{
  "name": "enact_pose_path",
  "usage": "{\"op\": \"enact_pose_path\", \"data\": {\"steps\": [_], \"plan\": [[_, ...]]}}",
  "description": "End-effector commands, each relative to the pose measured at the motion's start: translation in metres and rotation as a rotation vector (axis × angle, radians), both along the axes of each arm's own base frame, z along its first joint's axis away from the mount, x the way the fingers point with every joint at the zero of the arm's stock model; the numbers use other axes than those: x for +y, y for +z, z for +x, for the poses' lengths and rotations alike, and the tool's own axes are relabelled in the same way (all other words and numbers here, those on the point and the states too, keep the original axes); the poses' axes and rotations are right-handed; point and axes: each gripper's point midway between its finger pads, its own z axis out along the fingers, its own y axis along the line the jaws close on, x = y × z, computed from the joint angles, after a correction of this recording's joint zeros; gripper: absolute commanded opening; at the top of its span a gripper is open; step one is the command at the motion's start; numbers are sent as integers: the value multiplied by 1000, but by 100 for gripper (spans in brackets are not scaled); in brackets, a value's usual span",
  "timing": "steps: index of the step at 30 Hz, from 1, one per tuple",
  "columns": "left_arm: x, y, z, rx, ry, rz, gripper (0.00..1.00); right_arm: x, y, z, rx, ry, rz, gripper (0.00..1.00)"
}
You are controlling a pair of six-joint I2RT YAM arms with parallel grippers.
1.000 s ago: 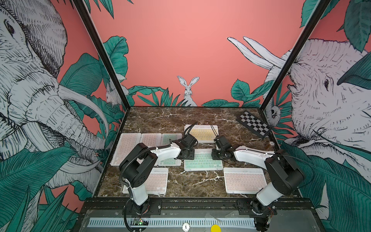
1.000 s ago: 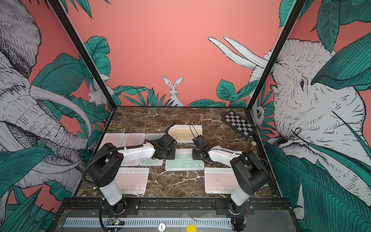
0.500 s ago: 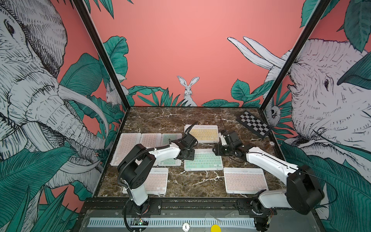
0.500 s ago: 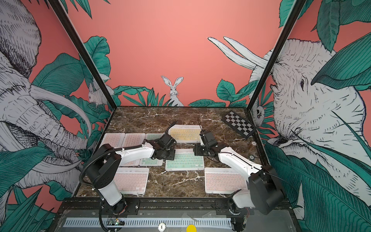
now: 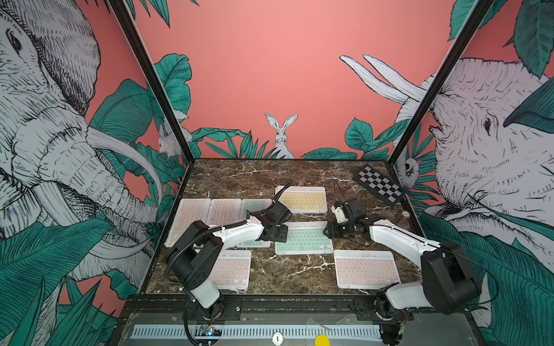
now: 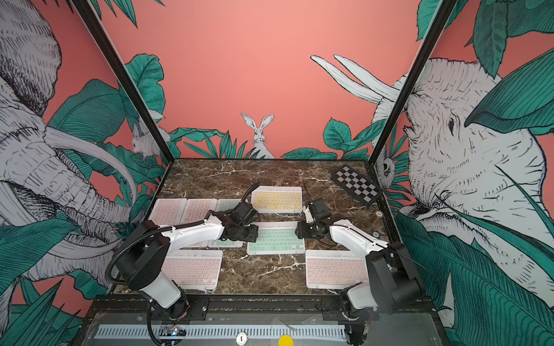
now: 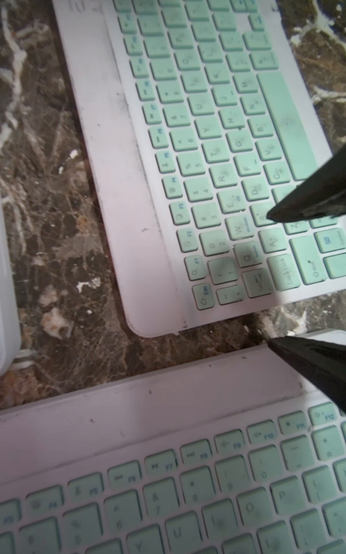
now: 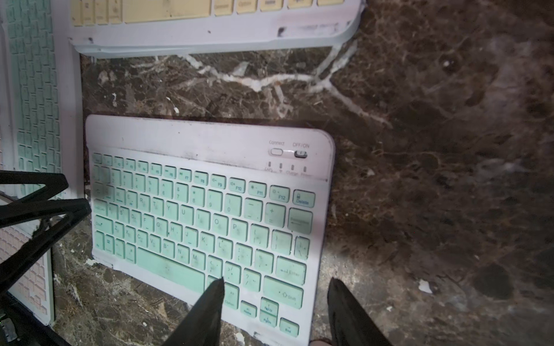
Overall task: Stack the numeric keypads
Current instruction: Move the numeric keypad to the center of the board, then pick up the numeric keypad from the center of the board.
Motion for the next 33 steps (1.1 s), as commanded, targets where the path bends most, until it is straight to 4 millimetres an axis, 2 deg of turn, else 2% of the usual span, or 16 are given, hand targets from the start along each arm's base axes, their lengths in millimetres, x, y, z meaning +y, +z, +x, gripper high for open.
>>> {"op": "enact_pose_path", "data": {"steps": [1,9,17,22,33], "plan": [[2,2,-8,12,-3,-15,63,-2,-8,-3,9,11,-10,55],[-2,-5,-9,21,-7,-33,63,-9,-25,-7,35,-6,-33,56],[-7,-7,-4,15,4,-44,63,2,-36,-8,73,-10,31,56],[-4,-11,1,17,35,-13,63,9,-36,-4,76,-19,66,56],[-14,-4,21,-26,53,-5,63,13,-35,5,71,-37,85,55]]}}
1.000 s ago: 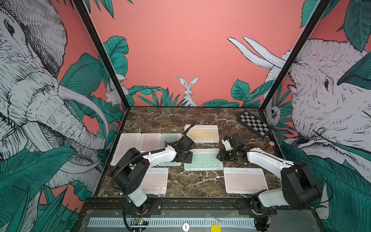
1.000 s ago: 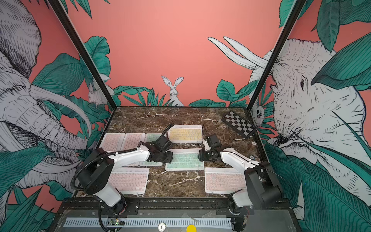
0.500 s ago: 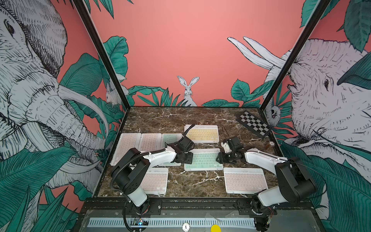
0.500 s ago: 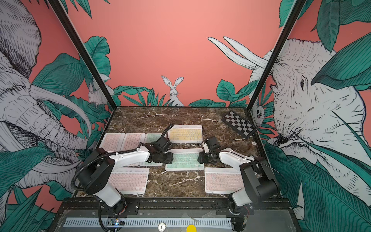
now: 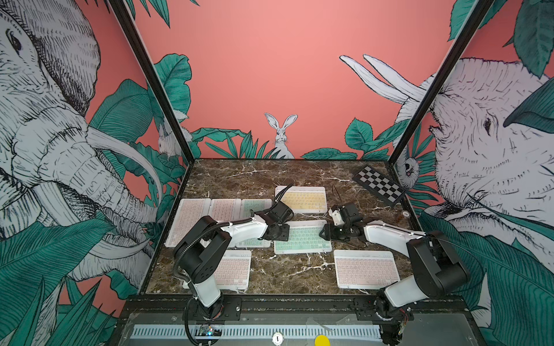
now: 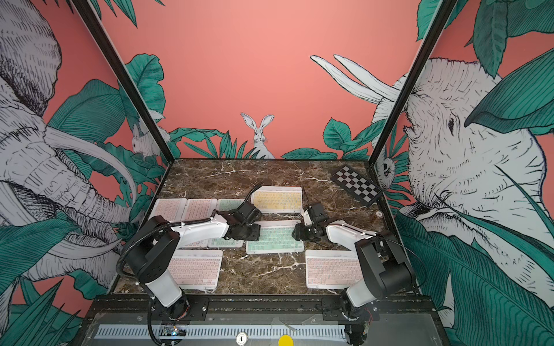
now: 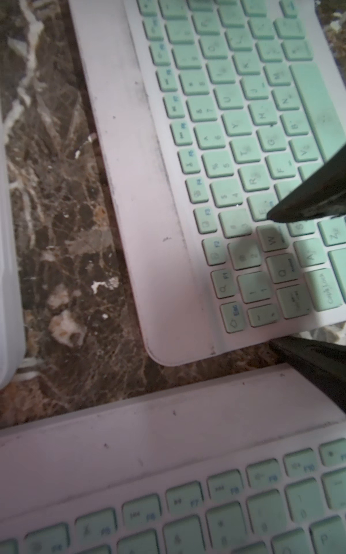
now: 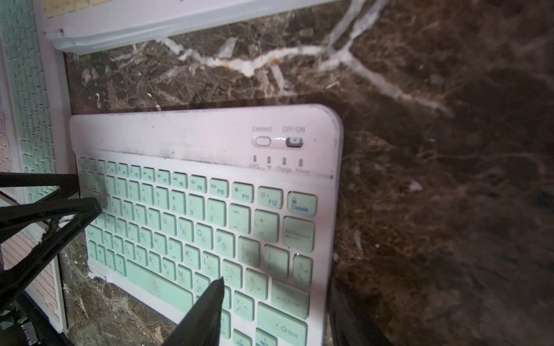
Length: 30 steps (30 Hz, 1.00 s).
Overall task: Stack the numeric keypads
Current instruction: Pick up the numeric keypad from the center of the board.
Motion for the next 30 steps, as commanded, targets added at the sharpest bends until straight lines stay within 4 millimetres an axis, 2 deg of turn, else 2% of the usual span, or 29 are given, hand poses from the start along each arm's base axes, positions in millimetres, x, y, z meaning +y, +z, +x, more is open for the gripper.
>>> {"op": "enact_pose_path", "data": {"steps": [1,8,18,25,30], "plan": [[-2,9,9,-31,21,5,63,0,-6,0,24,-12,-7,56],[-6,11,15,-47,16,10,63,-5,-8,4,24,-23,-36,55],[10,8,0,-25,-1,46,63,-24,-4,3,-1,-16,-105,56],[16,4,-10,-13,0,28,63,-17,-7,3,-6,0,-59,55],[6,4,-12,-10,-23,-2,63,-8,-9,1,8,-8,6,55]]}}
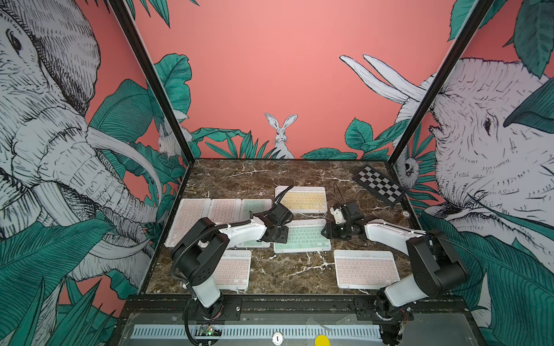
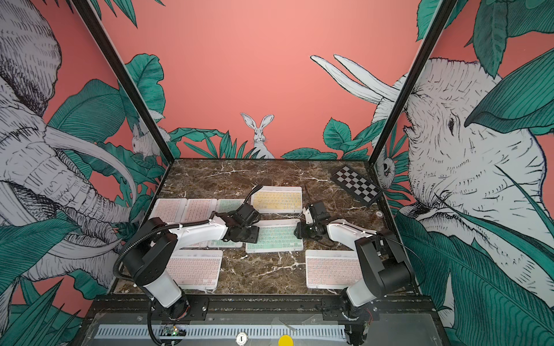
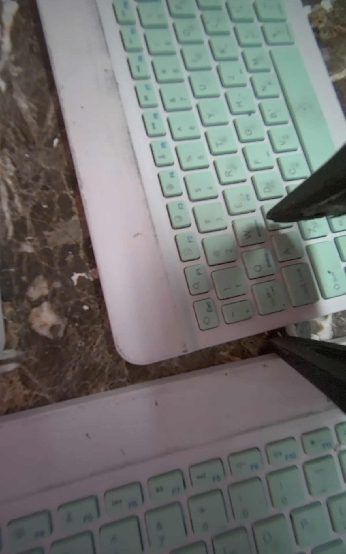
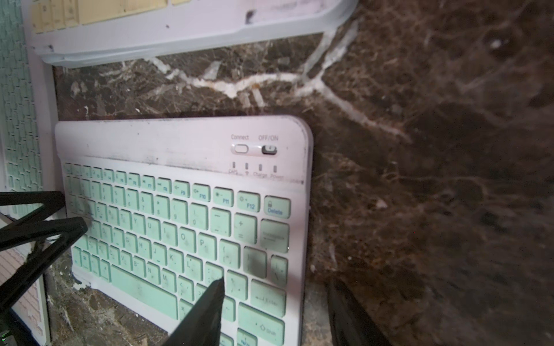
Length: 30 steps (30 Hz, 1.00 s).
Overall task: Stack the numeric keypads
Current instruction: Pick up the numeric keypad from the center of the board.
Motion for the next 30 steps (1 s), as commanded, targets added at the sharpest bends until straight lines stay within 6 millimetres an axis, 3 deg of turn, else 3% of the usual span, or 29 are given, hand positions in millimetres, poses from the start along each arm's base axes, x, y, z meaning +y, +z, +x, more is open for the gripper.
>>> {"op": "enact_pose_path", "data": {"steps": [1,7,13,21,30], "plan": [[-7,5,-5,-6,-23,-34,63,4,-8,-9,38,-1,45,55],[-19,2,-6,4,-42,-59,63,21,1,-9,43,20,155,54],[-24,1,-7,7,-46,-75,63,31,28,-4,8,19,256,53],[-27,-2,-9,11,-53,-82,63,34,44,1,18,-30,403,53],[-29,-5,-11,14,-62,-92,63,29,52,-7,18,-31,442,53]]}}
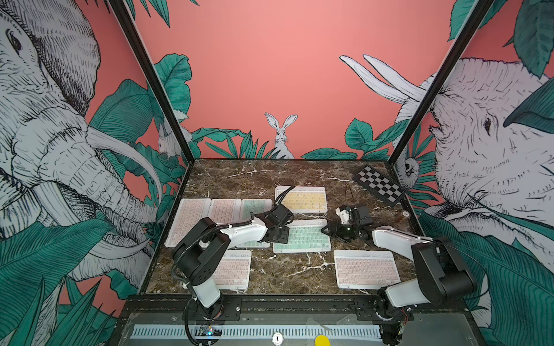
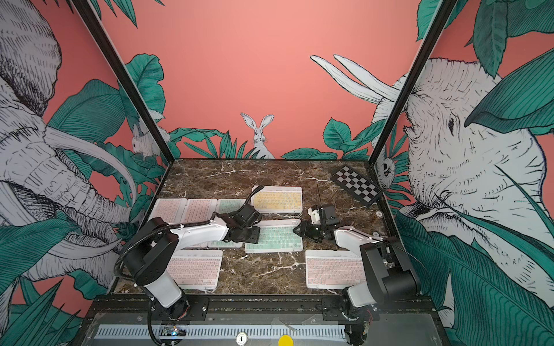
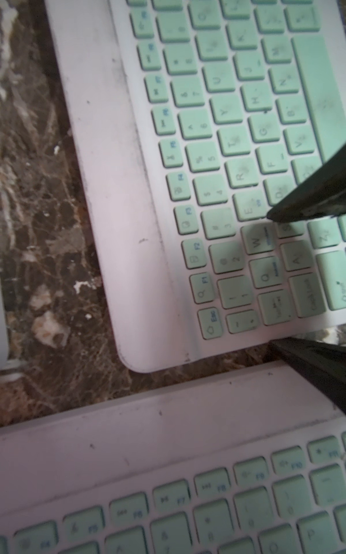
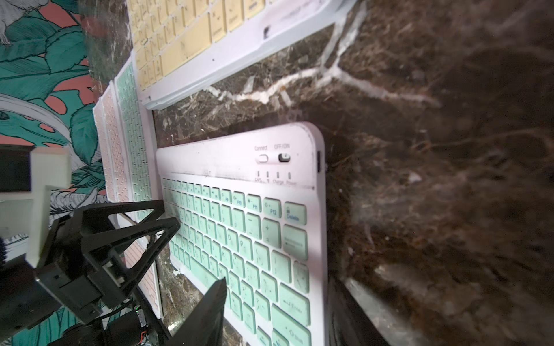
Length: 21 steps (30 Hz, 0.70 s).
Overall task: Stack the numeric keypads
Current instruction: Pick up the numeric keypad from the center of the board.
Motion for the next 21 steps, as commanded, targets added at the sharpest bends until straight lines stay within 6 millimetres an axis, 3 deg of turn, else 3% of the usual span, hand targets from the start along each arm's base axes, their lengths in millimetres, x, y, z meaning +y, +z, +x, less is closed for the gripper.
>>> {"op": "enact_pose_path", "data": {"steps": [1,21], "plan": [[-23,-3,-9,20,-48,-83,63,20,30,-1,-65,73,134,53],[-36,-7,-22,27,-190,-133,63,22,40,-19,-66,114,213,51]]}}
